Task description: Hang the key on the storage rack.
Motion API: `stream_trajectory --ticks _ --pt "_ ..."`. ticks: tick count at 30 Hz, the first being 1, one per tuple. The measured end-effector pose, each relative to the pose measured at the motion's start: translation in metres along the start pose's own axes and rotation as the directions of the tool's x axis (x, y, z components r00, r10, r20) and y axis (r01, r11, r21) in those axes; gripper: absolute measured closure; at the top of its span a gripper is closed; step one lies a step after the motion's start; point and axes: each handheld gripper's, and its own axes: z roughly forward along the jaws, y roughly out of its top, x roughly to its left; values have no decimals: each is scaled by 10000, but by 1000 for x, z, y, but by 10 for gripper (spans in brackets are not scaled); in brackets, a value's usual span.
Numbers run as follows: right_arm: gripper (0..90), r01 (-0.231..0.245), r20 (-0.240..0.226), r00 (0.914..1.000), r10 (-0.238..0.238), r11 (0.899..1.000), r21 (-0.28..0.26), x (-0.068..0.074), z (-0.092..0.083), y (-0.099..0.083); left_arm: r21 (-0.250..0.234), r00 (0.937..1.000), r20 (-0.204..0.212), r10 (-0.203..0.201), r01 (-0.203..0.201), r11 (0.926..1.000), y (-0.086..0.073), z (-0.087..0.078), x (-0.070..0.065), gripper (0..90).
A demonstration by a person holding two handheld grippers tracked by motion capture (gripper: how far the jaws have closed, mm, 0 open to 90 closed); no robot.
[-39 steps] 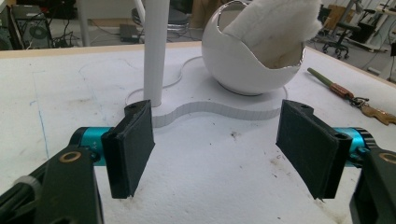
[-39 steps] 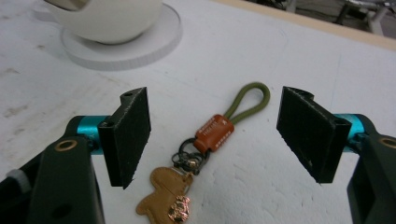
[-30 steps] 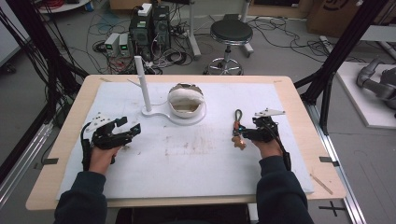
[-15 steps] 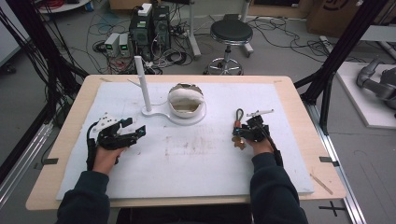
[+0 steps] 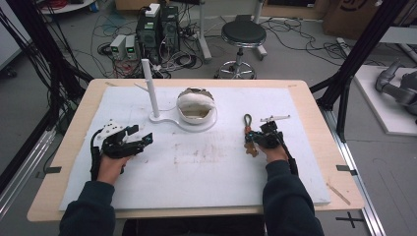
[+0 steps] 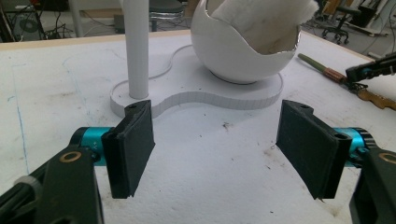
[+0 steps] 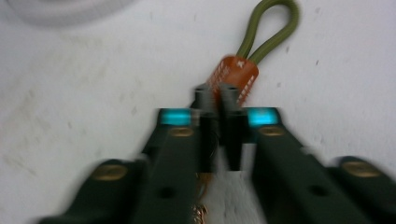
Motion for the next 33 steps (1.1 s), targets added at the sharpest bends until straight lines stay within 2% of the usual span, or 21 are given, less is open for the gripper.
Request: stream_trajectory --ticks 1,3,4,5,6,7,9,11,12,13,17,18,20,22,23,24,27,28,30,31,33 --pt "636 -272 -58 9996 270 9992 -291 -1 -1 2 -3 10000 -13 7 -7 10000 0 0 0 274" --pt "570 -525 449 9975 550 9971 -553 -3 3 8 31 10000 14 11 -11 10000 0 1 0 274" --pt "561 -531 703 9960 558 9978 -395 -4 7 10 43 10000 15 23 -23 10000 0 1 0 274" --pt "561 -531 703 9960 558 9978 -395 -4 7 10 23 10000 9 9 -9 10000 0 1 0 274" --pt "564 -502 989 9939 485 9986 148 -5 19 13 -3 10000 -4 6 -6 10000 0 0 1 275" --pt "564 -502 989 9939 485 9986 148 -5 19 13 -3 10000 -4 6 -6 10000 0 0 1 275" --pt "582 -50 1057 9944 8 9992 396 -4 25 15 5 10000 12 -29 29 10000 0 1 1 275" --pt "631 55 977 9952 -100 9989 457 -5 24 15 52 10000 29 -36 35 10000 -1 2 1 275" --pt "732 -18 988 9951 -27 9990 456 -6 23 15 84 10000 60 -15 14 10000 -1 2 0 275" --pt "770 -217 723 9972 181 9985 498 -6 22 15 84 10000 60 -15 14 10000 -1 2 0 275" --pt "790 -246 467 9987 221 9983 528 -7 21 15 75 10000 82 23 -23 10000 -1 2 -1 278" --pt "794 -592 -17 9982 594 9962 632 -10 19 14 61 10000 44 6 -6 10000 -1 1 1 277" --pt "794 -640 -228 9976 654 9965 545 -9 18 13 20 10000 -13 -73 73 10000 -1 0 2 278" --pt "794 -237 -702 9973 210 9990 -387 -2 7 14 19 9999 -73 -85 85 10000 -1 0 3 278" --pt "794 -237 -702 9973 210 9990 -387 -2 7 14 19 9999 -73 -85 85 10000 -1 0 3 277" --pt "794 -143 -1228 9924 -12 9920 -1255 4 -3 17 40 10000 -43 -83 83 10000 -1 1 3 277" --pt "793 -199 -2027 9787 -311 9694 -2449 13 -17 22 49 10000 -48 -74 74 10000 -1 1 3 277" --pt "793 -227 -2246 9736 -402 9623 -2710 17 -21 24 46 10000 -54 -81 81 10000 -1 1 3 278" --pt "793 -237 -2334 9714 -445 9593 -2815 19 -22 25 34 9999 -111 -81 81 10000 -1 0 3 278" --pt "793 -347 -2817 9577 -588 9482 -3159 29 -28 31 23 9999 -118 -76 76 10000 -1 0 4 277" --pt "793 -341 -3158 9457 -771 9426 -3322 38 -30 38 -36 9998 -203 -48 48 10000 -1 0 4 279"
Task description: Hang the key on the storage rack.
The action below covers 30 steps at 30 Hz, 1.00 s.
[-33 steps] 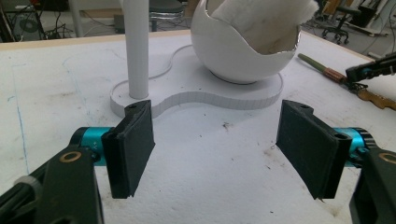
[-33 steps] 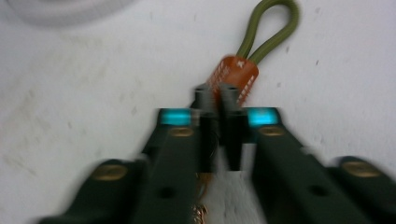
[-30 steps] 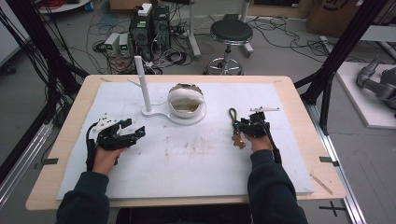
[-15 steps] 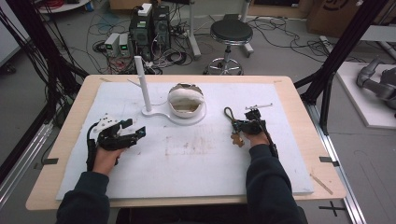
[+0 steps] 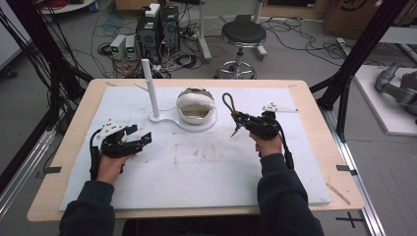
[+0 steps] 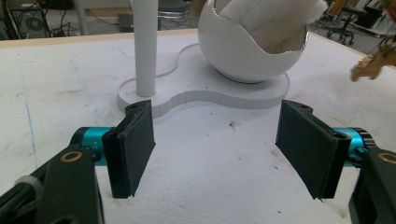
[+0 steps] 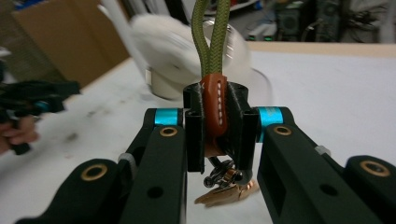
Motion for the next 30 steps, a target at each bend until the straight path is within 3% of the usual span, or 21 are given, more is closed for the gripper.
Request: stream_trajectory --ticks 4,8,15,17,18,19,20,22,23,24,27,30 --pt "793 230 -444 9987 -237 9996 -161 14 10 12 -146 9999 -11 -102 102 9998 1 -2 2 297" --pt "793 613 -956 9935 -620 9981 -102 35 34 28 -250 9997 -192 -176 172 9995 1 -6 9 298" --pt "793 1477 -1055 9834 -1475 9890 -68 65 67 49 -255 9989 -380 -286 277 9993 1 -9 13 297" --pt "793 1957 -1069 9751 -1943 9807 21 79 83 59 -259 9987 -399 -302 292 9992 1 -10 14 297" --pt "793 1957 -1069 9751 -1943 9807 21 79 83 59 -263 9987 -415 -304 293 9992 1 -10 14 297" --pt "792 2277 -1073 9682 -2259 9737 53 88 94 64 -276 9986 -422 -326 315 9991 1 -11 15 297" --pt "792 2277 -1073 9682 -2259 9737 53 88 94 64 -276 9986 -422 -326 315 9991 1 -11 15 298" --pt "793 2684 -1256 9559 -2655 9633 68 104 109 71 -312 9983 -465 -344 329 9990 1 -11 15 297" --pt "793 2684 -1256 9559 -2655 9633 68 104 109 71 -342 9983 -462 -368 352 9988 0 -11 16 297" --pt "793 2847 -1429 9492 -2803 9585 109 113 119 74 -321 9982 -471 -382 367 9988 0 -12 16 297" --pt "792 3027 -1594 9418 -2960 9529 185 124 132 77 -321 9982 -469 -366 351 9989 0 -12 16 297" --pt "793 3122 -1662 9378 -3048 9498 201 129 140 79 -323 9984 -445 -346 332 9989 0 -12 16 298"
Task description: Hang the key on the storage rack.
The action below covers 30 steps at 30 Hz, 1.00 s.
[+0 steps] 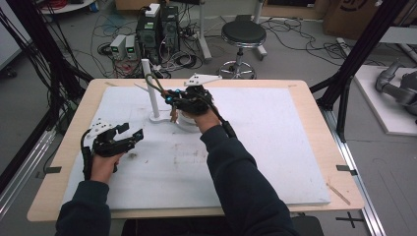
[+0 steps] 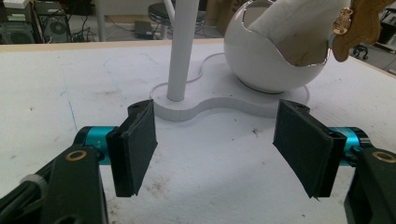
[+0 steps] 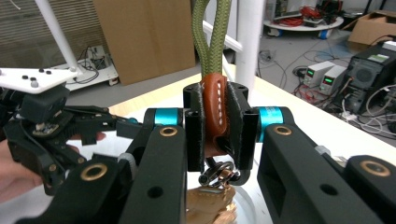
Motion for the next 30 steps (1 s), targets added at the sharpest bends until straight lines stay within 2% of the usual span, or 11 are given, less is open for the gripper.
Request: stream_trajectory --ticks 5,7,8,11,14,18,22,23,25,28,30 --pt "792 -13 4 10000 13 9996 288 3 16 0 -2 10000 10 -46 46 10000 0 0 1 298" --pt "792 -17 154 9999 9 9987 512 3 22 0 -26 10000 8 -35 35 10000 0 0 1 298" --pt "793 40 467 9989 -77 9969 781 2 27 -1 -6 10000 23 -34 34 10000 0 0 0 297" --pt "792 58 886 9959 -160 9935 1138 0 36 -3 -10 10000 35 -37 37 10000 0 0 0 298" --pt "792 -151 1108 9938 -8 9896 1431 -4 43 -6 -8 10000 34 -54 54 10000 0 0 0 297" --pt "773 -287 1159 9932 115 9886 1478 -5 46 -9 -5 10000 21 -60 60 10000 0 0 1 298" --pt "674 -294 1168 9931 108 9869 1587 -5 44 -8 -2 9999 44 -95 95 10000 -1 1 1 298" --pt "609 -302 1246 9921 113 9881 1511 -7 38 -7 -2 9999 48 -90 90 10000 -1 1 1 298" --pt "608 -274 1309 9914 91 9900 1386 -7 33 -8 14 10000 48 -75 75 10000 -1 1 1 298" --pt "570 -208 1611 9869 -8 9910 1320 -12 18 -10 21 10000 61 -76 76 10000 -1 1 0 297" --pt "506 -335 1881 9821 88 9911 1285 -21 -2 -17 35 10000 64 -51 50 10000 -1 1 0 298"
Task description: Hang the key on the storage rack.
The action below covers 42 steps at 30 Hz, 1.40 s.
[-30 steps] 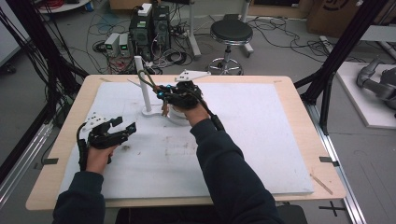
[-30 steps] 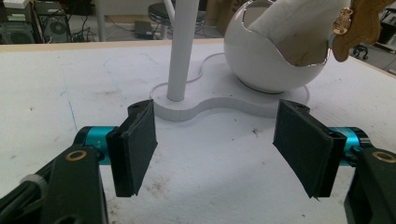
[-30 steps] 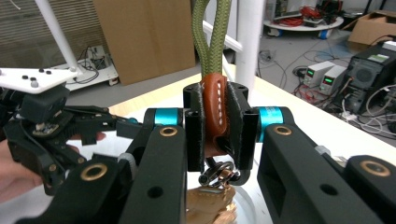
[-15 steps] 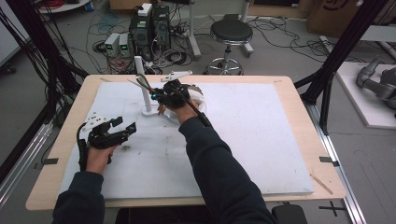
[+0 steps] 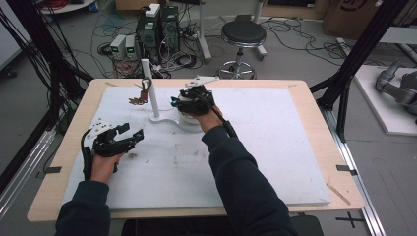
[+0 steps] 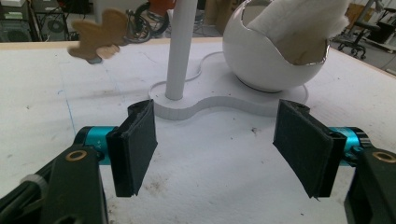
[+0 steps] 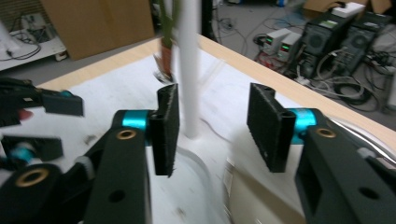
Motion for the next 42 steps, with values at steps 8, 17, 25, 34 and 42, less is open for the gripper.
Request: stream_trajectory --ticks 8,17,25,34,42 --pt "304 287 1331 9905 -339 9988 408 -34 -46 -24 8 10000 73 17 -17 10000 0 1 -1 296" --pt "211 -71 2127 9771 5 9995 302 -67 -105 -79 -154 9994 320 -86 91 9998 -1 3 -2 245" --pt "211 -957 2638 9611 816 9946 410 -82 -153 -137 173 9983 538 215 -225 9996 -2 9 -10 241" --pt "211 -1150 2928 9511 985 9926 397 -82 -186 -179 68 9984 508 248 -252 9997 -1 12 -14 241" --pt "211 -1496 3117 9401 1381 9887 132 -86 -194 -189 91 9983 483 329 -334 9994 -1 11 -16 242"
